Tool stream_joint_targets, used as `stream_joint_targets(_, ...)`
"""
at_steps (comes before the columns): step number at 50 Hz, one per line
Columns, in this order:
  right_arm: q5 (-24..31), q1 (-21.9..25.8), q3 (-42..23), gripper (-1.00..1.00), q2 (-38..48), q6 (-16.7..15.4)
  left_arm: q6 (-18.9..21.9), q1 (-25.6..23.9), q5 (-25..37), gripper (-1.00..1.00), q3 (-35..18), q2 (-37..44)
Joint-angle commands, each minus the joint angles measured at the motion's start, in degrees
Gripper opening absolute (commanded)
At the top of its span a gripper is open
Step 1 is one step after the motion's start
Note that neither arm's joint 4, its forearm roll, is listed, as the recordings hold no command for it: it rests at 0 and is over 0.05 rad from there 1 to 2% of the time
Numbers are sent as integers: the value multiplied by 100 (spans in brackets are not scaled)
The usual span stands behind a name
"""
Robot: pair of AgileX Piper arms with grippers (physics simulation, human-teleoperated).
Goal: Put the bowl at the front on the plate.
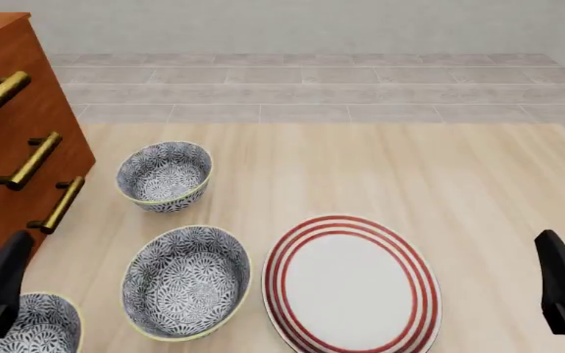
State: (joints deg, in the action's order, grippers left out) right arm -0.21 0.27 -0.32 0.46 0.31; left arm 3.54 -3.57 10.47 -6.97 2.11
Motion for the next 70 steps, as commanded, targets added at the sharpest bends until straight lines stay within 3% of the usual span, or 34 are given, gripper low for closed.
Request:
stream_joint_targets(1,-19,5,5,100,4,7,296,-375,372,100,-335,583)
stream_joint_targets(6,-15,9,-1,100,13,7,121,-436,292,100,-387,1019)
stream_joint_targets(9,-12,5,15,100,-2,3,451,-528,491,100,-468,1089)
stream_joint_targets(19,0,-12,12,100,-9,26,469,-813,1004,100,-295,1241)
stream_joint_targets(46,8,6,1,100,-21,-10,244,-848,2951,100,-147,-173)
stream_joint_targets(70,-25,-55,0,100,-40,41,-219,-1253,3010,100,328,-99)
